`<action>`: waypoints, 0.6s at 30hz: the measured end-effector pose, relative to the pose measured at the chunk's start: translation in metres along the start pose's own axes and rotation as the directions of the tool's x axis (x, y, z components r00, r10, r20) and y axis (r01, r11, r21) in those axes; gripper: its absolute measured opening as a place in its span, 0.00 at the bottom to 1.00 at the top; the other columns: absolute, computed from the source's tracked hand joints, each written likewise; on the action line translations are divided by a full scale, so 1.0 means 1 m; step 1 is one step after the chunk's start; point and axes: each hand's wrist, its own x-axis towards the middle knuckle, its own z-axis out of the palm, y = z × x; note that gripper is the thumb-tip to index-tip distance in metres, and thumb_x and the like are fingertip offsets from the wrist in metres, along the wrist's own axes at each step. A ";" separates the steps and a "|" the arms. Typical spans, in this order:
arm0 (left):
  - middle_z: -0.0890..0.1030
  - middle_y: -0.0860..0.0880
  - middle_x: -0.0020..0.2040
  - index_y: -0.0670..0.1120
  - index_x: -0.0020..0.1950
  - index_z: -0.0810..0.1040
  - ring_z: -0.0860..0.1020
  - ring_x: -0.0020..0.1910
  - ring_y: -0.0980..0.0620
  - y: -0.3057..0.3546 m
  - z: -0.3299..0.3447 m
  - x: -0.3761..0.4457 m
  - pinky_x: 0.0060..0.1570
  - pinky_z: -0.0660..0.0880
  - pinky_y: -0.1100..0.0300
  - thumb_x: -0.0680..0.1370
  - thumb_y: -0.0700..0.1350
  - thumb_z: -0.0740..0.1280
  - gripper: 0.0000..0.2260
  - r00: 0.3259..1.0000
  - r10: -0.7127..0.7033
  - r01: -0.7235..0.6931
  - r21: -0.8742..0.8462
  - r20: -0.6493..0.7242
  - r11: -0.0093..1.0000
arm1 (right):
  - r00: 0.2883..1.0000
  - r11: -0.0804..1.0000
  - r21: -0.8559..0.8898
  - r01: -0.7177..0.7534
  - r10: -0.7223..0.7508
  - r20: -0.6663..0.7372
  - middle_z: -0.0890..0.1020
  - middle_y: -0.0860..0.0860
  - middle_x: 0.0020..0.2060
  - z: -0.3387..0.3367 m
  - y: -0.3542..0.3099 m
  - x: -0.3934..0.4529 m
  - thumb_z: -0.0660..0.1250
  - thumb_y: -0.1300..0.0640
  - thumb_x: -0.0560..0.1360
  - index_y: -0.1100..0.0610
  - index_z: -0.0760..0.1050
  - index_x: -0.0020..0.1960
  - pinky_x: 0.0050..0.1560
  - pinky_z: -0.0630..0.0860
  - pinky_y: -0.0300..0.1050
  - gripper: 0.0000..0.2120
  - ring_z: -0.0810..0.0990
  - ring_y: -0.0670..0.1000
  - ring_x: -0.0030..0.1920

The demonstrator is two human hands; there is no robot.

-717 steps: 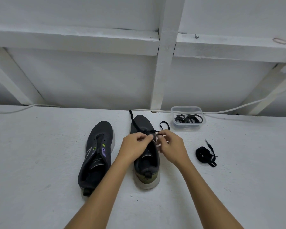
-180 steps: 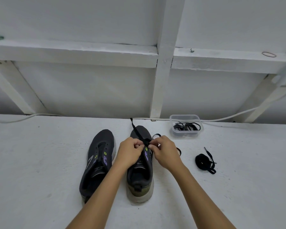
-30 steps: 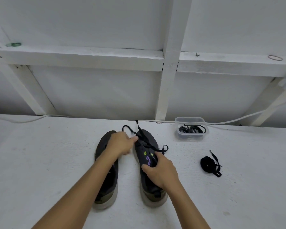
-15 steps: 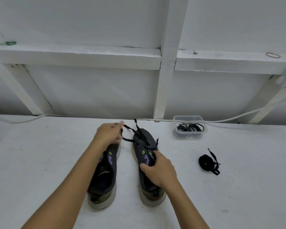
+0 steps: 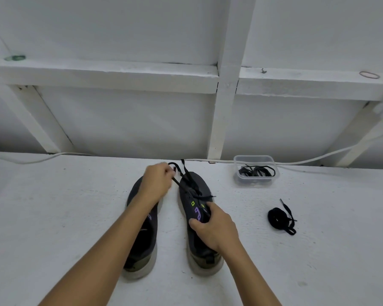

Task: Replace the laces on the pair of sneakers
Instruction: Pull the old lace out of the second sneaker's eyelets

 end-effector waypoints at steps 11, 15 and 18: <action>0.80 0.53 0.58 0.49 0.61 0.81 0.75 0.46 0.55 -0.011 -0.004 -0.011 0.54 0.72 0.59 0.78 0.47 0.71 0.12 0.942 0.291 -0.315 0.138 0.166 0.939 | 1.000 1.000 0.000 -0.011 0.011 0.007 0.77 0.42 0.48 0.000 -0.002 0.000 0.69 0.41 0.70 0.46 0.72 0.63 0.48 0.73 0.45 0.23 0.76 0.50 0.47; 0.82 0.53 0.54 0.48 0.57 0.83 0.77 0.46 0.55 -0.009 0.011 -0.018 0.51 0.72 0.61 0.78 0.47 0.71 0.09 0.915 0.257 -0.305 0.116 0.309 0.945 | 1.000 1.000 0.002 -0.014 0.014 -0.009 0.74 0.42 0.44 0.000 -0.003 -0.002 0.69 0.41 0.70 0.47 0.72 0.63 0.46 0.71 0.44 0.24 0.75 0.50 0.46; 0.83 0.53 0.45 0.48 0.45 0.81 0.79 0.45 0.51 -0.012 0.011 -0.018 0.46 0.73 0.58 0.78 0.44 0.70 0.03 0.944 0.202 -0.218 0.032 0.259 0.975 | 1.000 1.000 -0.002 -0.015 0.014 -0.014 0.77 0.42 0.45 0.000 -0.005 -0.003 0.69 0.41 0.70 0.47 0.72 0.59 0.45 0.72 0.44 0.20 0.76 0.50 0.45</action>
